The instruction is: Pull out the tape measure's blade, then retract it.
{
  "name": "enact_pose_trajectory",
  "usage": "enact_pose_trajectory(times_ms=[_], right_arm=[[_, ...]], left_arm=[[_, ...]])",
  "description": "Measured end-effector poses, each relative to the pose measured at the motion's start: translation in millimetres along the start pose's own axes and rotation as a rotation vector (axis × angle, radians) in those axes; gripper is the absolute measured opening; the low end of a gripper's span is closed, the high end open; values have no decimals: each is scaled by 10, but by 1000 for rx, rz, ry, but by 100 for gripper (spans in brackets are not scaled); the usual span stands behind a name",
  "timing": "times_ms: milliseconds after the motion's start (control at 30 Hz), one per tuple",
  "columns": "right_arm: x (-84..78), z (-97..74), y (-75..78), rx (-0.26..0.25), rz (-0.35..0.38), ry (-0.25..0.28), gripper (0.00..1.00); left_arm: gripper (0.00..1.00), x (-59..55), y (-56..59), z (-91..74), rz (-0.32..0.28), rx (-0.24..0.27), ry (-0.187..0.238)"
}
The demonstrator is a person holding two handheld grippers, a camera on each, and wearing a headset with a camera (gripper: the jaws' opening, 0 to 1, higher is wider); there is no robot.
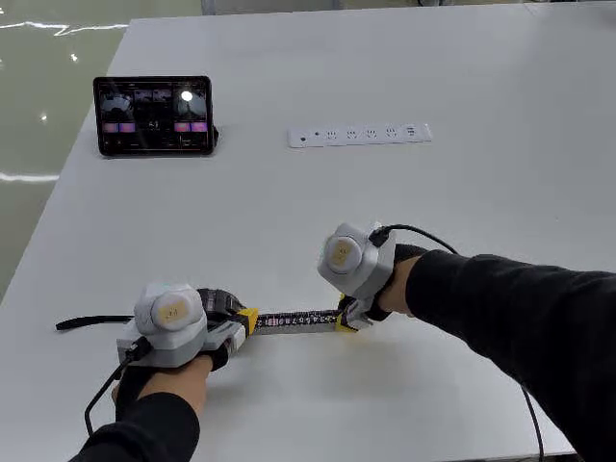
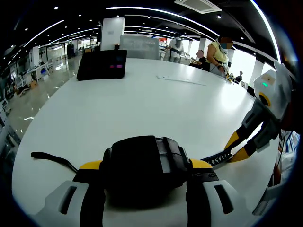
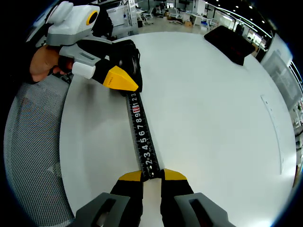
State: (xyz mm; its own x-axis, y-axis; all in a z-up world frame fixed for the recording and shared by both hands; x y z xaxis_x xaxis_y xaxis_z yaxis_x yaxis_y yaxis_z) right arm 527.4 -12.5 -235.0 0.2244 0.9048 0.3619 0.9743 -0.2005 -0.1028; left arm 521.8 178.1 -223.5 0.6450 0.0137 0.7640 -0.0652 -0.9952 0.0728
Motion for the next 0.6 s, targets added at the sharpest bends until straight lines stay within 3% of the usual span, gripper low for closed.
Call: enact_pose_trajectory(times_ms=[600], right_arm=[[50, 29, -8, 4, 3, 4, 10]], left_arm=[[66, -1, -1, -1, -1, -2, -3]])
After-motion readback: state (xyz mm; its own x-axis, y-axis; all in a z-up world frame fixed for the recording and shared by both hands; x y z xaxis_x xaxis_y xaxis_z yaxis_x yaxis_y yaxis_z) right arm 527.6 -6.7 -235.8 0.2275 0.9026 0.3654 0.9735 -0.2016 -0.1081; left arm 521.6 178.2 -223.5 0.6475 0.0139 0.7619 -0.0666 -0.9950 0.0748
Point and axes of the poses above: the centre of the closed fingertips' face, and the gripper's own axes: z roughly forward along the fingers, y roughly to its right, x roughly out of its top, the point moved 4 cm from there along -z, roughly backward along the fingers, and after that the axes turned 3 degrees about x, right-handed, at the moved point
